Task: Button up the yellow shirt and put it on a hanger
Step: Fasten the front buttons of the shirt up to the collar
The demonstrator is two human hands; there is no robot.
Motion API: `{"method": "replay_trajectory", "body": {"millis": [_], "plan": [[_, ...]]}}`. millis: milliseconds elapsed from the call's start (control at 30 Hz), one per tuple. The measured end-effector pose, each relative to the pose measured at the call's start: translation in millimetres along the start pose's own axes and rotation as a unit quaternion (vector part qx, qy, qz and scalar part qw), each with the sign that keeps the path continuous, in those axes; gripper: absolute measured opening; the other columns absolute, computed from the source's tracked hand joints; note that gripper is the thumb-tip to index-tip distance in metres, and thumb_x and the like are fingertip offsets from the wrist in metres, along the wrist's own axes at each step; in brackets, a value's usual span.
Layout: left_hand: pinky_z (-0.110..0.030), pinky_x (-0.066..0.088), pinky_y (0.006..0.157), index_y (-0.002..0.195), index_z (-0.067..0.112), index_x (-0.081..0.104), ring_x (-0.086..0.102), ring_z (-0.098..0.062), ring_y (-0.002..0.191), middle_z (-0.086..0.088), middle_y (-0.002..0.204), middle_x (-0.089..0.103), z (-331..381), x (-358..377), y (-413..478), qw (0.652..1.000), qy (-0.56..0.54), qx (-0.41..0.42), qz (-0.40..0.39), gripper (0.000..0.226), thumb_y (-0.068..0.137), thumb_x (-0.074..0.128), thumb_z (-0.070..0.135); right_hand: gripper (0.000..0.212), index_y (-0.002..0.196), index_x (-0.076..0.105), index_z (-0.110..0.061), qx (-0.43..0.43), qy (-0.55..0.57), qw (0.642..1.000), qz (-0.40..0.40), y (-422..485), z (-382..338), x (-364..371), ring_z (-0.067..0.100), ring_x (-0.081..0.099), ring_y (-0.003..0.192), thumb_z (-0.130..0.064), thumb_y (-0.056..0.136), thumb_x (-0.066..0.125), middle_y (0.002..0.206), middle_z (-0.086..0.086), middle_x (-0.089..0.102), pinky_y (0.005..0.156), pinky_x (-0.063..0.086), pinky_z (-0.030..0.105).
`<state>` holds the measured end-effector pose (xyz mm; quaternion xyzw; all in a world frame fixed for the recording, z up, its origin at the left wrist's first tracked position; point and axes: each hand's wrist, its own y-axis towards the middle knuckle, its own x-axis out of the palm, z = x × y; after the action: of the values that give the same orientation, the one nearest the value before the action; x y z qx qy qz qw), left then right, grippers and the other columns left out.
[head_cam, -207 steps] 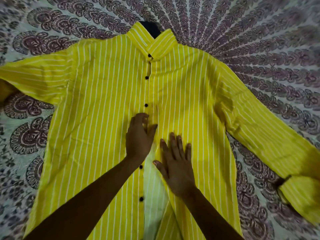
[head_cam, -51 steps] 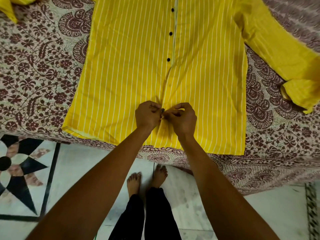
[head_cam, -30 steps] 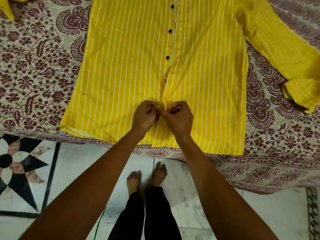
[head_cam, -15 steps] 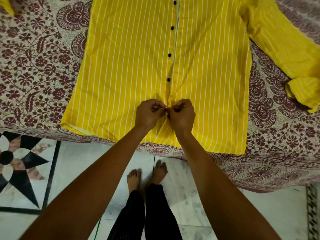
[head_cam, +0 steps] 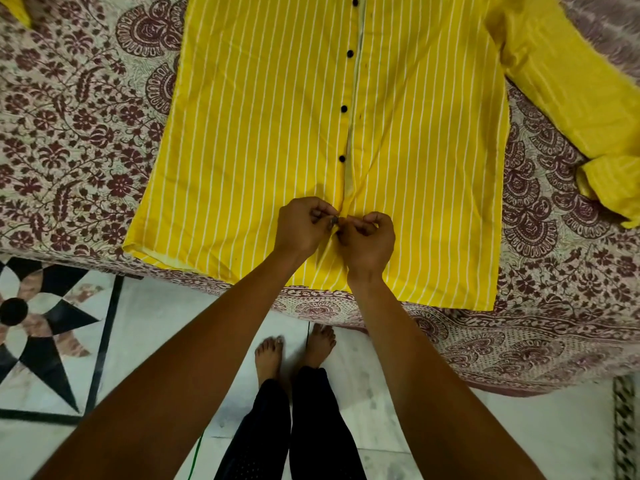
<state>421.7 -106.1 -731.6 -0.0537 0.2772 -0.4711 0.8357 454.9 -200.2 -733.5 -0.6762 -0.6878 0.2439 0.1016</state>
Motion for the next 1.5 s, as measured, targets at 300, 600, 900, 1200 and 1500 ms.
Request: {"method": "replay_trajectory", "body": {"millis": [300,600,900,1200,1500], "plan": [[0.000,0.040,0.058,0.085,0.005,0.071,0.057,-0.004,0.065,-0.008,0.081,0.069,3,4,-4,0.999,0.004,-0.015,0.042,0.008,0.079,0.066,0.002,0.041,0.072,0.042,-0.026,-0.048,-0.031,0.998,0.026,-6,5,0,-0.002,0.064,0.063,0.002,0.071,0.072,0.075,0.010,0.071,0.067,0.048,0.018],[-0.013,0.045,0.071,0.091,0.006,0.073,0.067,-0.019,0.086,-0.012,0.092,0.073,8,3,-10,0.998,0.015,-0.014,0.062,0.012,0.081,0.065,0.007,0.032,0.080,0.043,-0.026,-0.012,-0.013,0.998,-0.062,11,6,-8,0.030,0.068,0.072,-0.007,0.076,0.069,0.066,0.004,0.067,0.076,0.054,0.052],[-0.019,0.043,0.068,0.089,0.004,0.070,0.067,-0.021,0.083,-0.013,0.088,0.072,13,4,-6,0.992,0.009,-0.083,0.094,0.018,0.079,0.071,0.020,0.047,0.073,0.039,-0.026,-0.056,-0.111,0.990,-0.070,13,-6,-1,-0.008,0.054,0.049,-0.005,0.064,0.079,0.057,-0.009,0.060,0.060,0.044,0.018],[-0.019,0.045,0.061,0.091,-0.001,0.066,0.065,-0.025,0.076,-0.019,0.087,0.070,5,4,-5,0.994,-0.030,-0.069,0.081,0.017,0.081,0.069,0.013,0.046,0.071,0.041,-0.024,0.007,-0.132,0.986,-0.097,24,-17,1,0.033,0.064,0.077,0.004,0.064,0.077,0.065,0.002,0.055,0.074,0.052,0.052],[-0.009,0.044,0.061,0.088,0.004,0.052,0.063,-0.026,0.079,-0.023,0.087,0.064,6,0,-8,0.998,0.002,0.009,0.057,0.017,0.080,0.062,-0.007,0.046,0.070,0.035,-0.027,0.051,-0.166,0.982,-0.073,26,-21,15,0.038,0.063,0.089,0.000,0.067,0.072,0.089,0.019,0.059,0.073,0.049,0.045]]}}
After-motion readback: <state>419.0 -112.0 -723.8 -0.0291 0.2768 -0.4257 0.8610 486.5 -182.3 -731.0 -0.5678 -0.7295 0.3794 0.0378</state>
